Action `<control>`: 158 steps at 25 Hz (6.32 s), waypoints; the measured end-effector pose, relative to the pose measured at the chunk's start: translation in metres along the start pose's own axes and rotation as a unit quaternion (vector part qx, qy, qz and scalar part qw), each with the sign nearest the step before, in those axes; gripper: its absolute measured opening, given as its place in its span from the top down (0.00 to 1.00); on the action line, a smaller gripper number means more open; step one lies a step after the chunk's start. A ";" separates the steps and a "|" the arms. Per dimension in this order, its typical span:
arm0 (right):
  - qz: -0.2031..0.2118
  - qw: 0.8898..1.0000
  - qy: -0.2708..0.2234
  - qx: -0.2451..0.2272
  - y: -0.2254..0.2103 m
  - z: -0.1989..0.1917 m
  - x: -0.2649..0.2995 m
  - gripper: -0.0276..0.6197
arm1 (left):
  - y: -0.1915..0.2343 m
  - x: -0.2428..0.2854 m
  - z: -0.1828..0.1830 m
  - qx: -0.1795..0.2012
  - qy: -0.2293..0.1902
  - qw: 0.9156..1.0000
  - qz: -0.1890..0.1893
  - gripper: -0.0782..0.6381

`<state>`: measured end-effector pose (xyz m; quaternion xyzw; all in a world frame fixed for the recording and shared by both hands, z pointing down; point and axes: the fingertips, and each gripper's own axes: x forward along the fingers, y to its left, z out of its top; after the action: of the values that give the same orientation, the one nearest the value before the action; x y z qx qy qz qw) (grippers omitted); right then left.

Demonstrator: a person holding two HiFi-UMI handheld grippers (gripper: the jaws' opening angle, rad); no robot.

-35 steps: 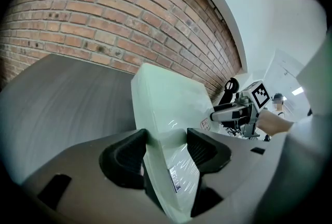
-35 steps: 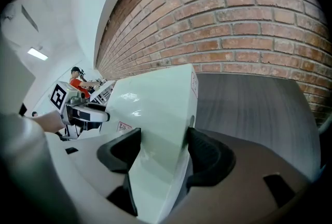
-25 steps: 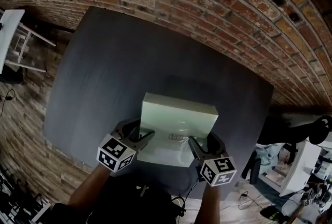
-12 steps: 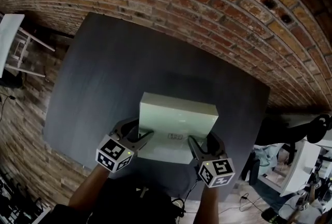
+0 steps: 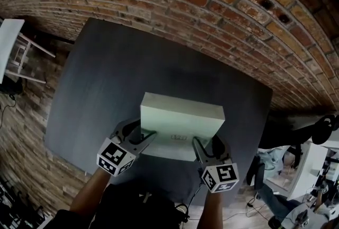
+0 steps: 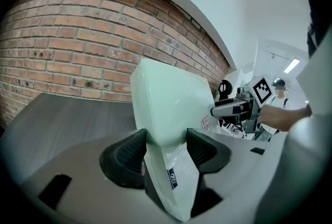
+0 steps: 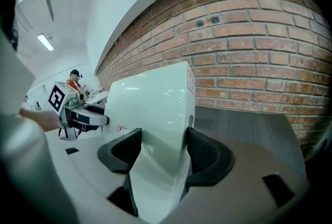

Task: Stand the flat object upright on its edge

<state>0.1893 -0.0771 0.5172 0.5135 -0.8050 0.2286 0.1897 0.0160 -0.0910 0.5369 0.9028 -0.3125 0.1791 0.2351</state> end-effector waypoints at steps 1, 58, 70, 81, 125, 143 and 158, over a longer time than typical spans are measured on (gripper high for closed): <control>0.000 1.000 -0.003 -0.002 0.000 0.001 -0.001 0.50 | -0.001 0.000 0.001 0.003 0.000 1.000 0.000 0.52; -0.017 0.980 -0.184 -0.074 -0.019 0.045 0.003 0.54 | 0.008 0.006 0.066 0.160 -0.162 0.972 0.050 0.54; -0.035 0.972 -0.214 -0.087 -0.034 0.049 0.010 0.54 | 0.017 0.025 0.075 0.136 -0.200 0.969 0.044 0.54; -0.036 0.969 -0.224 -0.095 -0.037 0.048 0.014 0.54 | 0.022 0.029 0.072 0.141 -0.204 0.968 0.043 0.54; -0.040 0.970 -0.216 -0.107 -0.023 0.032 -0.001 0.53 | 0.010 0.016 0.054 0.145 -0.199 0.969 0.035 0.54; -0.051 0.970 -0.216 -0.096 -0.022 0.032 -0.007 0.53 | 0.011 0.005 0.055 0.137 -0.213 0.966 0.042 0.54; -0.058 0.968 -0.226 -0.096 -0.017 0.040 -0.018 0.53 | 0.005 -0.001 0.063 0.134 -0.223 0.965 0.039 0.54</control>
<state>0.2095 -0.0928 0.4778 0.5769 -0.8142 0.0166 0.0642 0.0232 -0.1276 0.4863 0.9301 -0.3654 0.0226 0.0292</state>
